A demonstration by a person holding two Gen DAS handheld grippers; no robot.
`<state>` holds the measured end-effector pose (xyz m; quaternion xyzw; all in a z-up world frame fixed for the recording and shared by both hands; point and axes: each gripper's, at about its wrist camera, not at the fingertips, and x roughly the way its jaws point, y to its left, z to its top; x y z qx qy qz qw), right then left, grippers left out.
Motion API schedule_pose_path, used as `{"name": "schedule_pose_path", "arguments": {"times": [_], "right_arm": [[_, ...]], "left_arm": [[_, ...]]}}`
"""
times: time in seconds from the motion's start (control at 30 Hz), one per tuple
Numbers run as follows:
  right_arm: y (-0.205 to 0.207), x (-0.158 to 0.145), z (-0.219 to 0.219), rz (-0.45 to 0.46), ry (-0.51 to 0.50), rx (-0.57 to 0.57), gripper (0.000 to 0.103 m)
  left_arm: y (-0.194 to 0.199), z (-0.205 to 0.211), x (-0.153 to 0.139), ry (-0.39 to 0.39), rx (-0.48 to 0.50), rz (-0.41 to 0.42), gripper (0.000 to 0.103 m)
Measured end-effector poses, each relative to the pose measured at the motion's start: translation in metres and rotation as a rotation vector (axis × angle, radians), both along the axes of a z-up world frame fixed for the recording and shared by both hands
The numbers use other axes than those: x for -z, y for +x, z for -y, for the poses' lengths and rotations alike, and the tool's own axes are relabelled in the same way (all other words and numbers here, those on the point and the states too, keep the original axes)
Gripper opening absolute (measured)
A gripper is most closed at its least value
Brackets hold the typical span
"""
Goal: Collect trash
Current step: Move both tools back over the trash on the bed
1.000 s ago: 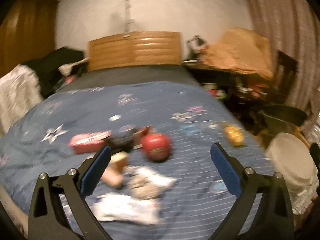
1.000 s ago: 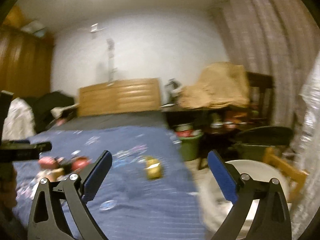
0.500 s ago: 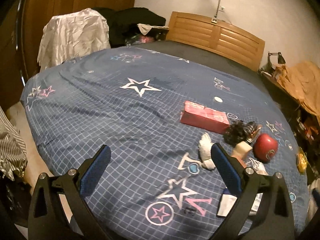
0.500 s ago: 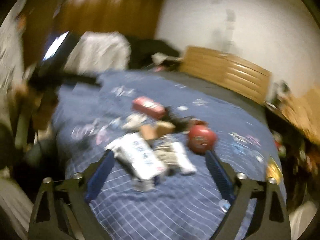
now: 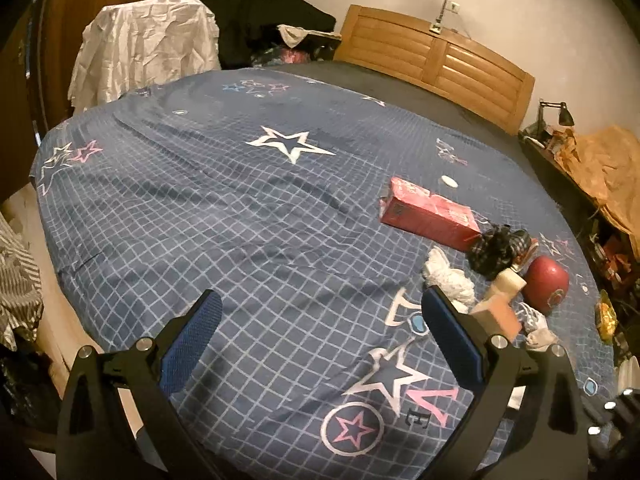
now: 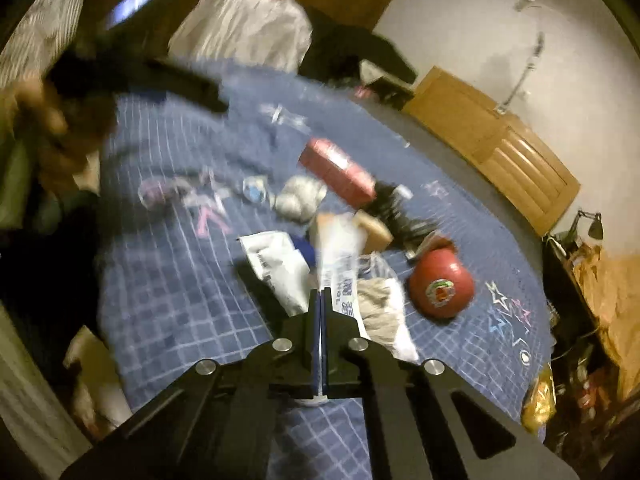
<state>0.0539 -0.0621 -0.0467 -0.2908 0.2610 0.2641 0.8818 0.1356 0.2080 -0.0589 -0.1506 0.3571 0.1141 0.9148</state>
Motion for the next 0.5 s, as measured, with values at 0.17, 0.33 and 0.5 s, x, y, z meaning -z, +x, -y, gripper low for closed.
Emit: {"name": "schedule_pose_path", "arguments": {"times": [0.17,0.33,0.5], "right_arm": [[-0.022,-0.023,0.037,0.004,0.125,0.089,0.001],[-0.034,-0.032,0.089,-0.016,0.236,0.238,0.001],[-0.023,-0.011,0.133,-0.059,0.279,0.449,0.001]], "left_arm": [[0.003,0.021,0.003,0.006,0.084,-0.014,0.097],[0.007,0.041,0.008,0.021,0.146,-0.038,0.097],[0.01,0.062,0.017,0.036,0.198,-0.074,0.097]]}}
